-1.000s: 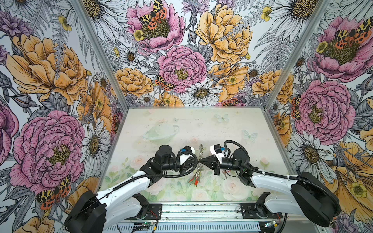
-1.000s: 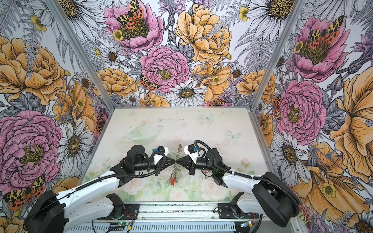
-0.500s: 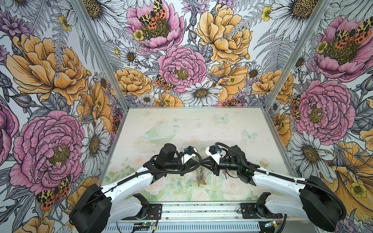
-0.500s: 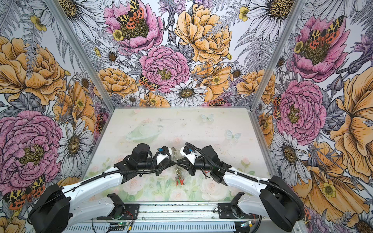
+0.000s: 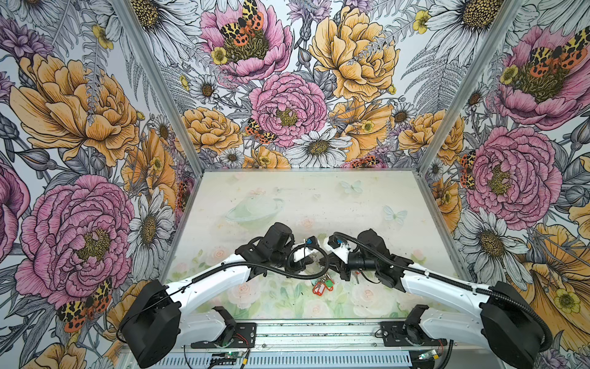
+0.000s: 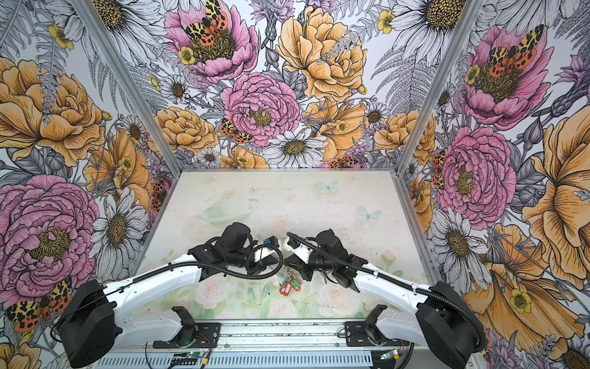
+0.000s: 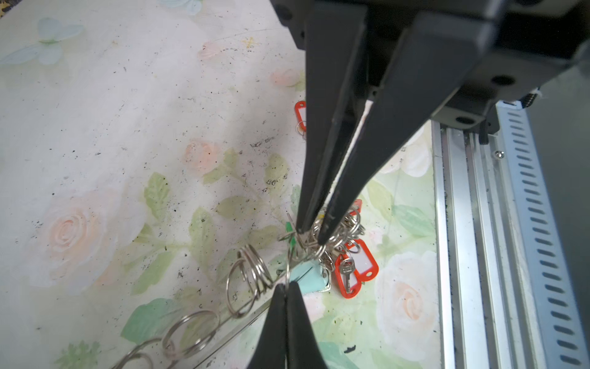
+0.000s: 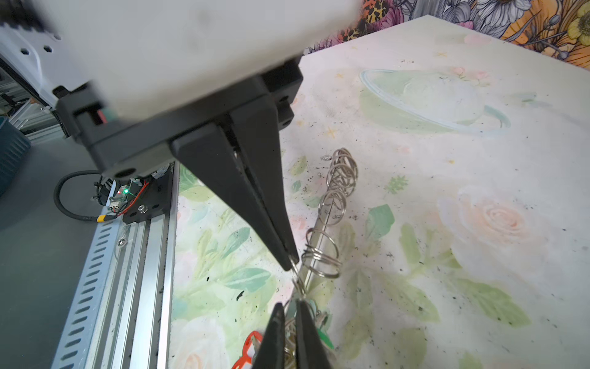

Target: Put the keys on the keyring

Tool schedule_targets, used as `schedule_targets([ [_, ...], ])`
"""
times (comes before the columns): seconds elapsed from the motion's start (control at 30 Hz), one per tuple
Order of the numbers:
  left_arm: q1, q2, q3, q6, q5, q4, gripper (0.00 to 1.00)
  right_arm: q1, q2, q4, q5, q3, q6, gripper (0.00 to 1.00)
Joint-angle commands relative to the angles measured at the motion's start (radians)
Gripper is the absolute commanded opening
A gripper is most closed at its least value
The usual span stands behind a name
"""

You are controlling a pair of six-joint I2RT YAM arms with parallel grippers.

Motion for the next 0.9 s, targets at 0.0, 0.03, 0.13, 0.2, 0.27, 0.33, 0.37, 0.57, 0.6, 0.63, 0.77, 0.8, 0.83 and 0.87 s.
schedule_targets([
  [0.0, -0.001, 0.017, 0.049, 0.069, -0.008, -0.027, 0.00, -0.002, 0.019, 0.052, -0.052, 0.009, -0.012, 0.10],
  [0.03, 0.002, 0.023, 0.054, 0.085, 0.005, -0.034, 0.00, -0.001, 0.019, 0.073, -0.051, 0.000, -0.008, 0.10],
  [0.13, 0.006, 0.035, 0.063, 0.108, 0.027, -0.037, 0.00, -0.004, 0.027, 0.112, -0.047, -0.011, -0.007, 0.12],
  [0.2, 0.015, 0.037, 0.068, 0.112, 0.055, -0.037, 0.00, -0.007, 0.031, 0.123, -0.040, -0.012, -0.011, 0.13],
  [0.27, 0.020, 0.038, 0.071, 0.117, 0.068, -0.039, 0.00, -0.012, 0.035, 0.136, -0.038, -0.015, -0.014, 0.14],
  [0.33, 0.023, 0.043, 0.073, 0.120, 0.077, -0.040, 0.00, -0.017, 0.041, 0.144, -0.045, -0.017, -0.017, 0.14],
  [0.37, 0.025, 0.047, 0.076, 0.122, 0.081, -0.043, 0.00, -0.019, 0.045, 0.147, -0.051, -0.019, -0.017, 0.14],
  [0.57, 0.028, 0.061, 0.089, 0.130, 0.094, -0.051, 0.00, -0.022, 0.073, 0.160, -0.064, -0.016, -0.017, 0.14],
  [0.6, 0.028, 0.061, 0.092, 0.130, 0.094, -0.051, 0.00, -0.023, 0.078, 0.161, -0.064, -0.016, -0.015, 0.14],
  [0.63, 0.028, 0.060, 0.092, 0.133, 0.094, -0.052, 0.00, -0.025, 0.079, 0.161, -0.066, -0.014, -0.017, 0.14],
  [0.77, 0.029, 0.052, 0.088, 0.135, 0.100, -0.051, 0.00, -0.027, 0.087, 0.165, -0.076, -0.014, -0.016, 0.15],
  [0.8, 0.030, 0.049, 0.086, 0.137, 0.100, -0.051, 0.00, -0.027, 0.088, 0.168, -0.078, -0.014, -0.016, 0.16],
  [0.83, 0.030, 0.048, 0.086, 0.138, 0.101, -0.051, 0.00, -0.027, 0.090, 0.171, -0.083, -0.014, -0.013, 0.17],
  [0.87, 0.031, 0.046, 0.085, 0.138, 0.104, -0.050, 0.00, -0.028, 0.092, 0.173, -0.088, -0.014, -0.016, 0.18],
])
